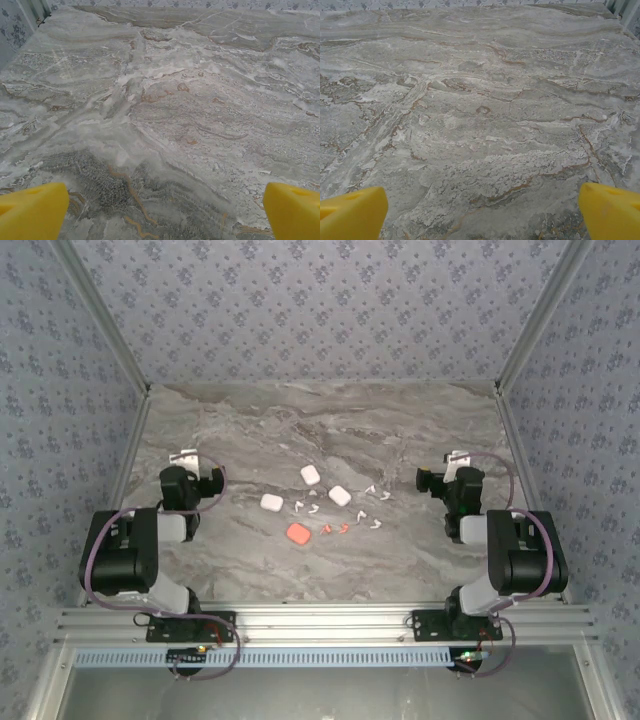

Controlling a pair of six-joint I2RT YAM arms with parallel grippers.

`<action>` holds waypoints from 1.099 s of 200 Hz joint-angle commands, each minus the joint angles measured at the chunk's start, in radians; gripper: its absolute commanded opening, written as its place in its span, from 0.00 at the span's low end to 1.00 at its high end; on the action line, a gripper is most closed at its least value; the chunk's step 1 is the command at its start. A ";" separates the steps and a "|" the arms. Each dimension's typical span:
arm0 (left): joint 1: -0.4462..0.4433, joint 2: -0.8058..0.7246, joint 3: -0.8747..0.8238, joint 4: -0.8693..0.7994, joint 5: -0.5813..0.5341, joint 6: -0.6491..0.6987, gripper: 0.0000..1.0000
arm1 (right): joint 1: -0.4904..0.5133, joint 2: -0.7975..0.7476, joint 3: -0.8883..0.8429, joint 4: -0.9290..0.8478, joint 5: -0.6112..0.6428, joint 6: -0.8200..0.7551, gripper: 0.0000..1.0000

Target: Insert the wireless bluetooth earbuds into the charging case

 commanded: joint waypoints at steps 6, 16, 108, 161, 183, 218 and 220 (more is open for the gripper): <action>-0.005 -0.001 0.015 0.001 -0.007 -0.008 0.99 | -0.006 0.005 0.022 -0.008 -0.007 -0.014 1.00; -0.005 0.000 0.015 0.001 -0.007 -0.008 0.99 | -0.005 0.006 0.021 -0.007 -0.007 -0.014 1.00; -0.004 0.000 0.015 0.001 -0.007 -0.008 0.99 | -0.006 0.005 0.021 -0.007 -0.006 -0.015 1.00; -0.004 0.000 0.013 0.001 -0.008 -0.008 0.99 | -0.008 0.006 0.022 -0.009 -0.014 -0.012 1.00; -0.006 -0.024 0.015 -0.017 -0.030 -0.018 0.99 | -0.022 0.003 0.015 0.002 -0.044 -0.006 1.00; -0.015 -0.250 0.052 -0.273 -0.107 -0.057 0.99 | -0.044 -0.165 0.138 -0.362 -0.031 0.041 1.00; -0.015 -0.264 0.060 -0.301 -0.107 -0.069 0.99 | -0.045 -0.177 0.145 -0.388 -0.030 0.043 1.00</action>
